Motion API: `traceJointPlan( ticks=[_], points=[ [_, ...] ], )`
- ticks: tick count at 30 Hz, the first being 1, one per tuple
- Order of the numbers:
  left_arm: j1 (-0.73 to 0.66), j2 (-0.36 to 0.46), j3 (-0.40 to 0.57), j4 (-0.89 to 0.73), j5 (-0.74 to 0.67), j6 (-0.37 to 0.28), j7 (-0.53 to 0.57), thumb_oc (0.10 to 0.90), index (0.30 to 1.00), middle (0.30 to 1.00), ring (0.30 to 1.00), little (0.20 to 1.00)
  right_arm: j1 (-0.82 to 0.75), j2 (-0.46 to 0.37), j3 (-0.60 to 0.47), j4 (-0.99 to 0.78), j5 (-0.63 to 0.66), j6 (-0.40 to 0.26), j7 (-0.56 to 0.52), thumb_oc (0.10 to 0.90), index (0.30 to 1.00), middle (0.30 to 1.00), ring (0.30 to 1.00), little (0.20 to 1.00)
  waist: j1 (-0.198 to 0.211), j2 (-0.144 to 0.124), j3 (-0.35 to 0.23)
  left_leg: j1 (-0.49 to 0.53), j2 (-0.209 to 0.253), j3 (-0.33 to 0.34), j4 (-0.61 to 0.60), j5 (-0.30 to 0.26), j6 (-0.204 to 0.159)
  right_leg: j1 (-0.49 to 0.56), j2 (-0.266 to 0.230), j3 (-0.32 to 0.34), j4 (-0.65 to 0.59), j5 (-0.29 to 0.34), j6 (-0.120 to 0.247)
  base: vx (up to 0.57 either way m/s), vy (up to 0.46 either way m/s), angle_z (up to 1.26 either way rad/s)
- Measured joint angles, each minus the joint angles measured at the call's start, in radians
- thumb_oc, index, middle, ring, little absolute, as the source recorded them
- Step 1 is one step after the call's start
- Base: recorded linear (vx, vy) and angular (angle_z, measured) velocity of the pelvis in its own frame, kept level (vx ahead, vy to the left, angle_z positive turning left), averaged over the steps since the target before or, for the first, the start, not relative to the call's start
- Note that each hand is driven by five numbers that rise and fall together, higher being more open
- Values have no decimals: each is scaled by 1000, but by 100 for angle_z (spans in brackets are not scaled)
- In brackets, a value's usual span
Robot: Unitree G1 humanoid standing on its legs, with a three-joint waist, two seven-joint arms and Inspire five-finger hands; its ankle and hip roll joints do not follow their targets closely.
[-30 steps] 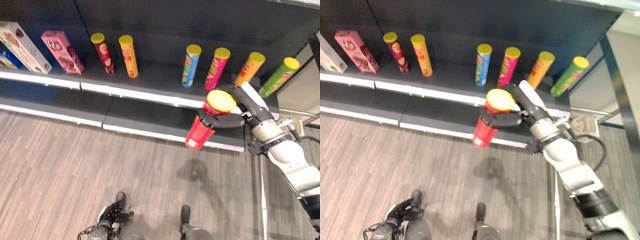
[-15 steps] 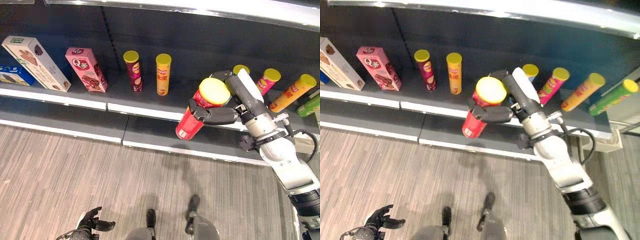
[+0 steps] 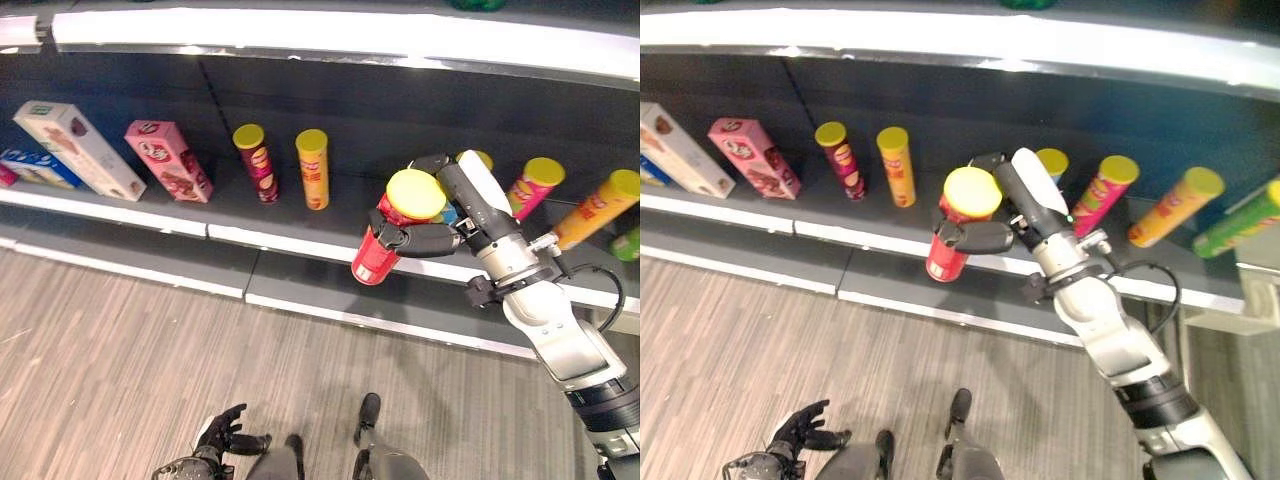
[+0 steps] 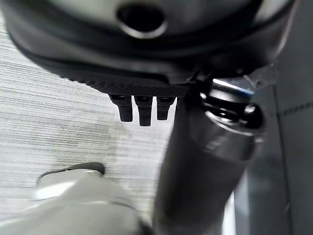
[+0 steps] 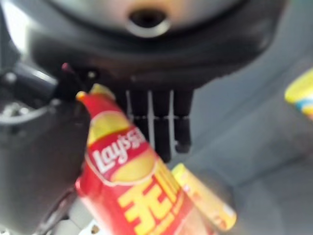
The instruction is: Put the goods on the table back onto the shelves and tidy them up.
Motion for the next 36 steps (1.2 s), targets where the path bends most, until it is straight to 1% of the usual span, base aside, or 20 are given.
traceJointPlan(
  ticks=[1,2,3,4,5,6,7,8,9,11,16,18,19,22,23,25,28,30,33,36],
  points=[
    [-15,1,-1,9,2,2,1,800,900,900,900,900,-18,7,13,42,-22,7,-1,400,300,300,300,300,-3,3,14,-4,28,-11,-161,11,-7,-1,1,-7,0,-7,9,204,172,33],
    [-19,2,3,16,-1,1,4,800,900,900,900,900,-19,14,13,53,-33,20,-7,400,300,300,300,300,0,-3,27,-2,47,-12,-271,28,-26,-1,1,1,0,-12,14,289,243,15],
    [-25,7,8,19,-2,-1,15,800,900,900,900,900,-28,23,20,79,-53,22,-29,400,300,300,300,300,1,-2,44,11,67,-20,-442,81,-27,-1,8,23,-7,-14,43,274,264,-18],
    [-25,11,3,20,0,-1,15,800,900,900,900,900,-36,29,26,92,-59,26,-34,400,300,300,300,300,5,-1,46,27,70,-27,-498,94,-15,0,11,38,-7,-22,56,211,228,-36],
    [-25,12,0,19,4,0,15,800,900,900,900,900,-39,26,28,96,-76,37,-38,400,300,300,300,300,8,11,51,24,65,-26,-496,121,-13,4,14,47,-6,-42,73,112,179,-62],
    [-11,12,0,23,13,1,16,800,900,900,900,900,-39,25,25,90,-94,40,-40,400,300,300,300,300,11,25,48,40,56,-25,-496,138,-8,7,15,50,-7,-43,75,94,205,-97],
    [26,11,0,31,33,7,15,800,900,900,900,900,-39,13,17,66,-117,40,-52,400,300,300,300,300,0,68,37,65,42,-14,-495,154,20,9,27,35,-7,-16,55,63,188,-99],
    [33,19,0,32,43,14,17,800,900,900,900,900,-34,12,-3,54,-136,40,-73,400,300,300,300,300,-2,71,39,65,37,5,-494,213,53,5,18,39,-7,-13,58,33,161,-76],
    [34,25,0,34,43,19,17,800,900,900,900,900,-34,11,-20,53,-156,41,-96,400,300,300,300,300,-2,71,39,63,18,25,-491,222,70,0,-7,40,-7,-7,82,16,101,-26],
    [32,46,2,22,42,16,41,800,900,900,900,900,-52,16,-44,55,-195,45,-153,400,300,300,300,300,4,83,42,61,-31,29,-489,221,101,0,-56,40,-5,1,103,8,98,10],
    [29,63,-1,-28,40,11,67,800,900,900,900,900,-123,44,-33,92,-222,55,-202,400,300,300,300,300,56,98,50,58,-43,30,-489,221,101,-1,-69,80,-7,3,109,-23,44,8],
    [32,64,-31,-55,39,3,76,800,900,900,900,900,-170,44,-29,129,-262,64,-241,400,300,300,300,300,82,102,52,54,-40,31,-489,221,101,-4,-66,92,0,1,111,-26,33,3],
    [34,59,-61,-61,36,2,78,800,900,900,900,900,-223,44,-34,188,-278,80,-281,400,300,300,300,300,83,100,52,50,-38,31,-489,221,101,-7,-64,92,0,0,113,-33,33,-3],
    [25,65,-77,-100,29,-21,83,800,900,900,900,900,-335,19,-38,317,-304,94,-358,400,300,300,300,300,82,86,81,-1,-38,27,-490,218,104,-58,-65,89,0,-13,130,-34,28,-1],
    [-6,62,-79,-103,29,-24,83,800,900,900,900,900,-367,-9,-67,356,-319,118,-386,400,300,300,300,300,87,92,112,-31,-35,26,-490,218,105,-86,-63,88,0,-9,131,-29,18,6],
    [-16,62,-80,-102,19,-25,86,800,900,900,900,900,-365,-12,-92,361,-321,150,-402,400,300,300,300,300,85,97,154,-37,-35,25,-490,223,105,-91,-63,86,0,-3,132,-32,2,2],
    [-13,63,-80,-101,7,-22,89,800,900,900,900,900,-348,-12,-89,361,-322,159,-418,400,300,300,300,300,83,105,171,-58,-36,25,-490,227,104,-113,-64,86,0,2,132,0,0,0],
    [-13,63,-80,-102,4,-23,97,800,900,900,900,900,-349,-12,-62,361,-328,161,-436,400,300,300,300,300,84,110,174,-59,-35,25,-490,227,104,-114,-63,86,0,2,132,-35,-4,2],
    [-35,63,-81,-122,1,-41,108,800,900,900,900,900,-373,-12,-60,364,-331,160,-469,400,300,300,300,300,86,110,174,-82,-36,17,-489,227,104,-133,-63,76,0,2,132,-26,-11,7],
    [-38,65,-120,-144,-1,-46,113,800,900,900,900,900,-415,-13,-67,397,-330,161,-527,400,300,300,300,300,88,109,174,-108,-36,8,-489,230,103,-154,-63,65,0,2,132,-1,0,8]
  ],
)
